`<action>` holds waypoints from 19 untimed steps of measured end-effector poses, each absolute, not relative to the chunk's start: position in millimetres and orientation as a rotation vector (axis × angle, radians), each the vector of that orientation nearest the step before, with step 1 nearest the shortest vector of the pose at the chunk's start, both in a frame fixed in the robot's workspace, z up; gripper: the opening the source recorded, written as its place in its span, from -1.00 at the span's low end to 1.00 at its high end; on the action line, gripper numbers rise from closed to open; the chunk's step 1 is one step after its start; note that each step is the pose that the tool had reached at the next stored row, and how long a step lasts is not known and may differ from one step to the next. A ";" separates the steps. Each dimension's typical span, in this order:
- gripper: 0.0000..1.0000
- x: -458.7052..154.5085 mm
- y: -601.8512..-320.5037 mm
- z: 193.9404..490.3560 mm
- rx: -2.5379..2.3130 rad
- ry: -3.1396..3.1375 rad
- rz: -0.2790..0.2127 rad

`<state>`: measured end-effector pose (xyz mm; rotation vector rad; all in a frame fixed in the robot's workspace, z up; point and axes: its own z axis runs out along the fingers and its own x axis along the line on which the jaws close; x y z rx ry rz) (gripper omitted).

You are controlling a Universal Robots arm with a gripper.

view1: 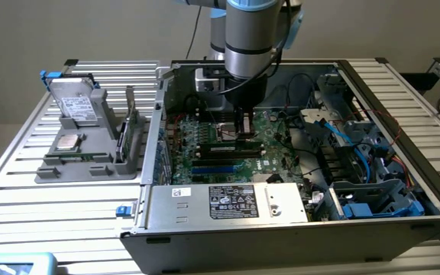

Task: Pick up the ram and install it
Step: 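Insert the ram into the slot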

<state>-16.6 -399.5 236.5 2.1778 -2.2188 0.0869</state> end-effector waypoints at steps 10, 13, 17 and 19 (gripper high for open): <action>-0.76 -16.7 -400.4 235.7 2.182 -2.215 0.087; -0.76 -16.7 -400.4 235.4 2.182 -2.215 0.087; -0.76 -16.7 -400.4 234.1 2.182 -2.215 0.087; -0.76 -16.8 -400.5 233.6 2.182 -2.215 0.087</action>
